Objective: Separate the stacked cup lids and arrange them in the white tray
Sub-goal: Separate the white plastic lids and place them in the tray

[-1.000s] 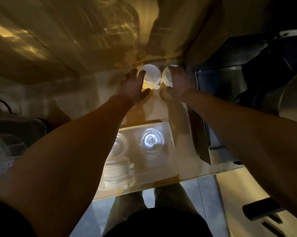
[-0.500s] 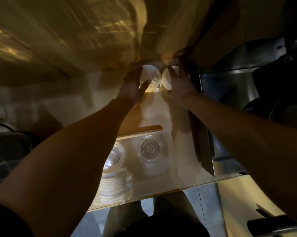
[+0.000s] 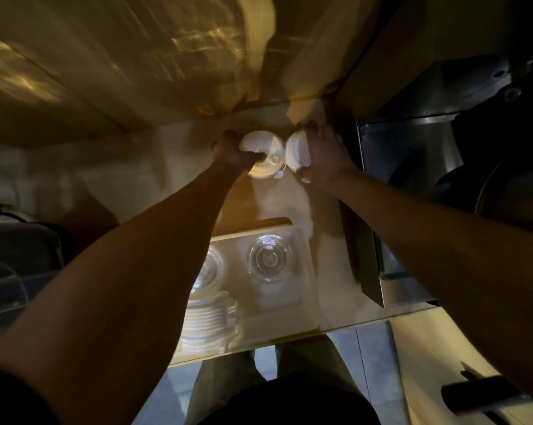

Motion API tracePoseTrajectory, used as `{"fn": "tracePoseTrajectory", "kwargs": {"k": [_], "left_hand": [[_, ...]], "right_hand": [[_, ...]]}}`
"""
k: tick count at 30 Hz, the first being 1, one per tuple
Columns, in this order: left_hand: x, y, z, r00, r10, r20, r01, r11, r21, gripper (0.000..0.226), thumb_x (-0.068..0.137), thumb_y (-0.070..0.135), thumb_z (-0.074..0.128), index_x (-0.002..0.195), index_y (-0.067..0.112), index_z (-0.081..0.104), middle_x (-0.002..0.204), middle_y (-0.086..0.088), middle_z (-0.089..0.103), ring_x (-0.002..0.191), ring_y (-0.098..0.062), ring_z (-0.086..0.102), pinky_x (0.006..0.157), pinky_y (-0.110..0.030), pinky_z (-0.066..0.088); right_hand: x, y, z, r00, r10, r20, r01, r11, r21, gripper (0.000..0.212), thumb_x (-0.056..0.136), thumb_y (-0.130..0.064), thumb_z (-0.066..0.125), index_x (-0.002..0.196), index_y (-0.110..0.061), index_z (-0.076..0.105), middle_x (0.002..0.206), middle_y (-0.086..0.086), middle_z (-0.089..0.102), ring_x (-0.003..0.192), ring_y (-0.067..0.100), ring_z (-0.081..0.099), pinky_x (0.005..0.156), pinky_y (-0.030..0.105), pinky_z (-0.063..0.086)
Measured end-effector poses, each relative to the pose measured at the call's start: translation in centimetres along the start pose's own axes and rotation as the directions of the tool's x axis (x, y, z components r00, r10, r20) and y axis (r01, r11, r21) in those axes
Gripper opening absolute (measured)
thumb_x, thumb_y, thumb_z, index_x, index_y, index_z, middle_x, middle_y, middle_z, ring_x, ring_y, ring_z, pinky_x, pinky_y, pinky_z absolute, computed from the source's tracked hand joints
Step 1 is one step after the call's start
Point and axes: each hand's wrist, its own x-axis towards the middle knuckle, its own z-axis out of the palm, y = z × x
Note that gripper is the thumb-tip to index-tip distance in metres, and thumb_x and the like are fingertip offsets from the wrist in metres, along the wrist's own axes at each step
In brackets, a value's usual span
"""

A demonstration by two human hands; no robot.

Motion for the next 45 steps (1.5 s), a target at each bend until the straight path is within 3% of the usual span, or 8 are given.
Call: {"fn": "tracePoseTrajectory", "kwargs": {"k": [3, 15, 19, 23, 27, 33, 40, 45], "left_hand": [[-0.4, -0.7, 0.1, 0.998, -0.061, 0.010, 0.062, 0.989, -0.136, 0.086, 0.050, 0.047, 0.081, 0.123, 0.004, 0.063, 0.122, -0.017, 0.065, 0.115, -0.033, 0.060, 0.097, -0.043, 0.052], [-5.1, -2.0, 0.0, 0.979, -0.201, -0.011, 0.160, 0.809, -0.565, 0.058, 0.073, 0.012, 0.082, 0.123, 0.000, 0.055, 0.108, -0.013, 0.058, 0.094, -0.028, 0.059, 0.069, -0.032, 0.049], [-7.1, -2.4, -0.9, 0.974, -0.218, 0.058, 0.194, 0.677, -0.710, 0.065, 0.069, 0.013, 0.083, 0.125, 0.000, 0.055, 0.119, -0.019, 0.063, 0.105, -0.034, 0.065, 0.088, -0.046, 0.057], [-9.7, -2.5, -1.3, 0.979, -0.193, 0.062, 0.166, 0.581, -0.797, 0.051, 0.080, 0.009, 0.076, 0.126, -0.001, 0.055, 0.121, -0.020, 0.064, 0.095, -0.028, 0.066, 0.077, -0.037, 0.059], [-12.2, -2.8, -2.4, 0.990, -0.130, 0.053, 0.113, 0.513, -0.851, 0.038, 0.084, 0.009, 0.072, 0.118, -0.001, 0.060, 0.113, -0.017, 0.066, 0.086, -0.021, 0.067, 0.066, -0.027, 0.059], [-16.1, -3.0, -4.3, 0.997, -0.009, 0.076, 0.072, 0.445, -0.892, 0.038, 0.087, 0.015, 0.071, 0.121, 0.003, 0.063, 0.119, -0.015, 0.069, 0.101, -0.024, 0.070, 0.082, -0.032, 0.059], [-20.2, -3.6, -6.5, 0.998, 0.033, 0.062, 0.040, 0.465, -0.884, 0.043, 0.088, 0.028, 0.070, 0.125, 0.008, 0.062, 0.118, -0.010, 0.070, 0.104, -0.022, 0.068, 0.076, -0.028, 0.057], [-22.9, -3.6, -8.0, 0.991, 0.106, 0.078, 0.021, 0.461, -0.887, 0.022, 0.096, 0.026, 0.058, 0.113, 0.012, 0.063, 0.101, -0.002, 0.070, 0.089, -0.012, 0.068, 0.066, -0.021, 0.056]], "right_hand": [[-0.7, 0.1, 0.5, 1.000, 0.000, -0.005, 0.000, 0.998, 0.067, 0.099, 0.075, -0.023, 0.079, 0.152, -0.016, 0.019, 0.154, 0.018, 0.019, 0.138, 0.043, 0.031, 0.112, 0.045, 0.035], [-3.9, -0.1, 1.0, 0.997, 0.019, -0.068, -0.002, 0.968, 0.251, 0.096, 0.065, -0.032, 0.083, 0.146, -0.024, 0.033, 0.141, 0.012, 0.034, 0.129, 0.034, 0.043, 0.109, 0.045, 0.039], [-5.4, -0.5, 0.5, 0.993, 0.037, -0.109, 0.009, 0.916, 0.401, 0.092, 0.064, -0.031, 0.084, 0.143, -0.025, 0.038, 0.138, 0.010, 0.037, 0.125, 0.027, 0.045, 0.102, 0.030, 0.040], [-7.3, -1.6, -0.5, 0.986, 0.046, -0.160, 0.050, 0.833, 0.551, 0.086, 0.064, -0.026, 0.086, 0.139, -0.021, 0.044, 0.138, 0.011, 0.044, 0.125, 0.025, 0.046, 0.097, 0.027, 0.039], [-9.4, -2.8, -1.7, 0.980, 0.032, -0.195, 0.096, 0.784, 0.613, 0.087, 0.066, -0.022, 0.087, 0.140, -0.016, 0.043, 0.139, 0.010, 0.045, 0.122, 0.020, 0.046, 0.099, 0.030, 0.041], [-12.7, -5.2, -2.9, 0.973, -0.027, -0.230, 0.172, 0.748, 0.640, 0.086, 0.067, -0.019, 0.087, 0.139, -0.014, 0.042, 0.141, 0.009, 0.043, 0.126, 0.023, 0.046, 0.104, 0.038, 0.043], [-16.1, -7.0, -3.9, 0.967, -0.110, -0.228, 0.235, 0.724, 0.649, 0.082, 0.065, -0.023, 0.088, 0.136, -0.019, 0.046, 0.135, -0.002, 0.050, 0.119, 0.016, 0.049, 0.095, 0.032, 0.048], [-18.2, -7.7, -4.3, 0.962, -0.136, -0.239, 0.262, 0.716, 0.647, 0.086, 0.062, -0.028, 0.089, 0.137, -0.022, 0.048, 0.136, -0.004, 0.049, 0.123, 0.015, 0.050, 0.099, 0.044, 0.051]]}}
